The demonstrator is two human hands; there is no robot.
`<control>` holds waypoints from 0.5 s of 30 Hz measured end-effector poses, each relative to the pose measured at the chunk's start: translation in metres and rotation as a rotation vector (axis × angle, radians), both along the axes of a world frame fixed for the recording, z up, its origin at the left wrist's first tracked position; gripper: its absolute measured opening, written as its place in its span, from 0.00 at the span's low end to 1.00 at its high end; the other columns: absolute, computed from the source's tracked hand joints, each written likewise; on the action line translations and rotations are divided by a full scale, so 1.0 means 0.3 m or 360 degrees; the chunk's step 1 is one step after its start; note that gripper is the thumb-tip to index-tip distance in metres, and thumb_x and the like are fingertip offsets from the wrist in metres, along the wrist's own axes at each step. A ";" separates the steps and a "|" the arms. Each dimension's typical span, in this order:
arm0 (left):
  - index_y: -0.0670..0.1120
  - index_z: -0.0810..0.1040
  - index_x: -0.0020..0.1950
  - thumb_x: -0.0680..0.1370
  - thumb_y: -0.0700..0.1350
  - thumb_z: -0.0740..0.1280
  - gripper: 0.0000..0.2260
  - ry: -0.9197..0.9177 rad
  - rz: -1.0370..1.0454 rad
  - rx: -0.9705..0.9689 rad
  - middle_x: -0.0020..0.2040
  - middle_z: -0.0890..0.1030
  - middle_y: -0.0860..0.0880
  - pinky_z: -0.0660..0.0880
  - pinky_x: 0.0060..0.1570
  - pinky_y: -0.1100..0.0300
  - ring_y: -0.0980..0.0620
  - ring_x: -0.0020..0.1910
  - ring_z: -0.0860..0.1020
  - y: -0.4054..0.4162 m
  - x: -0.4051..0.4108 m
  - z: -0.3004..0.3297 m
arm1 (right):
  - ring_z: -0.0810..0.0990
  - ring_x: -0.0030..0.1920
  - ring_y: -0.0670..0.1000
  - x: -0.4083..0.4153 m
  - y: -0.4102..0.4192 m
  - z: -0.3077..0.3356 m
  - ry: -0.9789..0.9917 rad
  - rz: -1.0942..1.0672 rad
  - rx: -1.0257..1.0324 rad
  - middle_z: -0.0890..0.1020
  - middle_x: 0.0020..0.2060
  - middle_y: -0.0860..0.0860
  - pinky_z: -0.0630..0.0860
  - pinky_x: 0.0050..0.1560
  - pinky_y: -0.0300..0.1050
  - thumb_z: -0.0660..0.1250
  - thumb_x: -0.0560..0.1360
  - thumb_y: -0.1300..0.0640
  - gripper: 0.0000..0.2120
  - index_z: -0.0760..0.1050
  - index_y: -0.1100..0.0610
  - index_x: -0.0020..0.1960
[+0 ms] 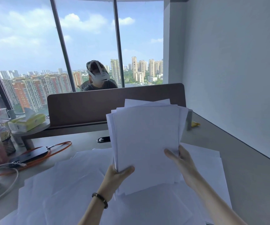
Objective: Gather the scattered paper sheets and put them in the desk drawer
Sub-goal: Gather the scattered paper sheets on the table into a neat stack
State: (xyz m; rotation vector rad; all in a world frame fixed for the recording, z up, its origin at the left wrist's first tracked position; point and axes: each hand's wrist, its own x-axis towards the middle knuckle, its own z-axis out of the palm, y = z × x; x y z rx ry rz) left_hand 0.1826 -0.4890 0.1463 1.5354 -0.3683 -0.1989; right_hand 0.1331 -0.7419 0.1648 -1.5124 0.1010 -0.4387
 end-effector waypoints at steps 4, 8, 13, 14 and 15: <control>0.41 0.86 0.51 0.75 0.42 0.75 0.07 0.0058 0.0081 -0.0088 0.50 0.87 0.40 0.81 0.53 0.44 0.39 0.51 0.85 -0.007 0.000 0.045 | 0.87 0.45 0.46 0.012 0.005 0.020 -0.0018 -0.0119 -0.0039 0.89 0.44 0.46 0.82 0.46 0.48 0.68 0.79 0.63 0.07 0.81 0.57 0.56; 0.40 0.87 0.49 0.74 0.42 0.75 0.07 0.0095 0.0077 -0.0326 0.52 0.85 0.36 0.80 0.54 0.41 0.37 0.51 0.84 -0.020 -0.005 0.113 | 0.86 0.51 0.59 -0.001 -0.001 0.082 -0.0132 -0.0144 -0.0003 0.87 0.46 0.55 0.80 0.52 0.59 0.75 0.73 0.48 0.15 0.81 0.57 0.54; 0.42 0.86 0.53 0.72 0.47 0.74 0.13 -0.0071 -0.0093 -0.0198 0.55 0.85 0.39 0.79 0.57 0.45 0.38 0.56 0.83 0.020 0.001 0.127 | 0.84 0.59 0.57 -0.031 -0.045 0.103 -0.0181 -0.0084 0.0065 0.87 0.54 0.53 0.79 0.60 0.59 0.74 0.71 0.43 0.23 0.80 0.54 0.61; 0.41 0.85 0.55 0.71 0.49 0.75 0.16 -0.0131 -0.0098 -0.0171 0.55 0.85 0.39 0.79 0.59 0.44 0.38 0.57 0.83 0.026 0.006 0.135 | 0.85 0.57 0.55 -0.031 -0.050 0.103 -0.0207 -0.0103 0.0082 0.87 0.53 0.52 0.79 0.60 0.57 0.73 0.74 0.48 0.18 0.80 0.53 0.61; 0.41 0.85 0.56 0.71 0.50 0.74 0.18 -0.0184 -0.0096 -0.0153 0.56 0.85 0.40 0.78 0.59 0.44 0.39 0.57 0.83 0.028 0.007 0.145 | 0.84 0.56 0.54 -0.033 -0.052 0.106 -0.0232 -0.0113 0.0073 0.87 0.53 0.54 0.79 0.61 0.57 0.73 0.75 0.50 0.17 0.80 0.52 0.62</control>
